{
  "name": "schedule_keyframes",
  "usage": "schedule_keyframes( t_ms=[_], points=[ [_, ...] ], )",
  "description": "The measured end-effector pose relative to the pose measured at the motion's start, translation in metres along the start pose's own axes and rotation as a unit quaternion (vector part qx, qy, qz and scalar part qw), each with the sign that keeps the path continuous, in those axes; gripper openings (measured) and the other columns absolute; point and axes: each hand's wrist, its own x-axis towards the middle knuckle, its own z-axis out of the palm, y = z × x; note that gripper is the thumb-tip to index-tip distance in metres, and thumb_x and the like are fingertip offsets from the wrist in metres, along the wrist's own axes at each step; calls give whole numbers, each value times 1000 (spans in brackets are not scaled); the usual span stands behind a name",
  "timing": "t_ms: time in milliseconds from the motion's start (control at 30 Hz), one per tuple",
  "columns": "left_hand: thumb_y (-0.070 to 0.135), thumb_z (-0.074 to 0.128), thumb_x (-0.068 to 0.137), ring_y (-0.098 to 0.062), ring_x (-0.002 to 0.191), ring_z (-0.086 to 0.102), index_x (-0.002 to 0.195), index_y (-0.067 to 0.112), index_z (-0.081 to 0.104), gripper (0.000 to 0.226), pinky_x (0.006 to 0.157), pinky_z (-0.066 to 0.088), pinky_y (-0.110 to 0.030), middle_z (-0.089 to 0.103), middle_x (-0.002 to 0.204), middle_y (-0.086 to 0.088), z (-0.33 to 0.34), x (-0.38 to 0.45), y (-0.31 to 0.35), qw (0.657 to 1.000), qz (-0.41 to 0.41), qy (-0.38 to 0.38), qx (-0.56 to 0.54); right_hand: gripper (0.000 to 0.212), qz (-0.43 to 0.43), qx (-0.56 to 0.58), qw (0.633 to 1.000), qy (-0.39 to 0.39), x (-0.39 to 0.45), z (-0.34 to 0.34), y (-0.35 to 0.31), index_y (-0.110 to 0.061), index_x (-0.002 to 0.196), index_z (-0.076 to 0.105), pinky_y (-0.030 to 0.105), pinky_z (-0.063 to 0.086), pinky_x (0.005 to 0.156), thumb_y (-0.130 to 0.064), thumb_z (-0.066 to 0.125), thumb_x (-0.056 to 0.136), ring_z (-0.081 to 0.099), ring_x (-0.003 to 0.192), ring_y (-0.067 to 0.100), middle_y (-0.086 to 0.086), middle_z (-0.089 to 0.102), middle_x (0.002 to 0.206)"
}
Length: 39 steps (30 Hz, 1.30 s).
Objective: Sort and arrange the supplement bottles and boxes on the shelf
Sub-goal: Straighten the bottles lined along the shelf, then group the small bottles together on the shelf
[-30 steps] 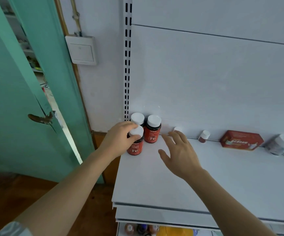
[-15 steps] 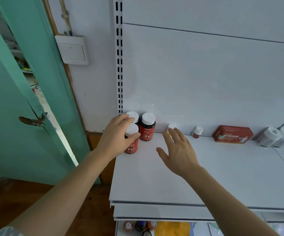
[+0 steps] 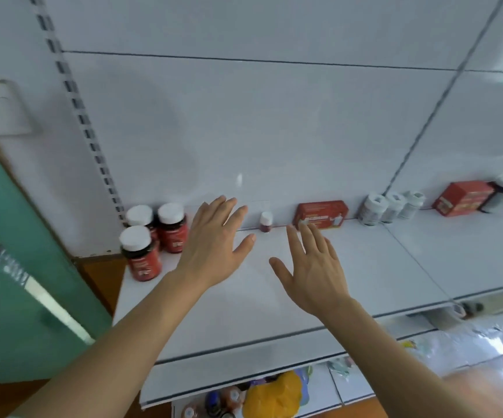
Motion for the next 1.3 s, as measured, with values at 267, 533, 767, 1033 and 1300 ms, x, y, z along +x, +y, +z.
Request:
schedule_keyframes(
  t_ms=[267,533,767,1033,1300],
  points=[
    [56,28,94,-28,144,30,142,14,47,67,119,23,-47,43,151,-8,58,52,176,998,56,-29,-18,80,110,-20,994,-3,-65,-41,168,-18,157,11,45,8,123,-67,10,94,3,152,29,10,11,165],
    [63,17,90,-26,148,20,149,18,38,77,120,17,-47,33,157,-7,115,105,347,987,129,-70,-63,76,230,-16,973,16,-131,-73,326,-20,158,6,44,3,124,-65,17,98,-4,152,27,8,5,166],
    [60,24,92,-31,143,30,145,17,44,71,117,24,-48,41,152,-11,186,171,474,970,206,-89,-89,75,318,-21,948,19,-158,-85,451,-21,157,6,43,4,124,-65,18,98,-4,152,26,6,3,166],
    [60,24,91,-28,145,27,147,18,41,71,120,20,-45,37,154,-9,262,257,613,949,261,-105,-142,78,382,-72,921,21,-158,-106,599,-21,157,7,44,4,124,-67,9,95,-2,153,26,6,7,166],
    [56,31,93,-26,143,29,147,19,41,66,120,22,-43,39,153,-8,326,321,747,928,312,-129,-159,74,440,-73,895,29,-172,-115,733,-21,157,9,44,6,124,-64,18,98,-2,153,25,5,9,165]
  ],
)
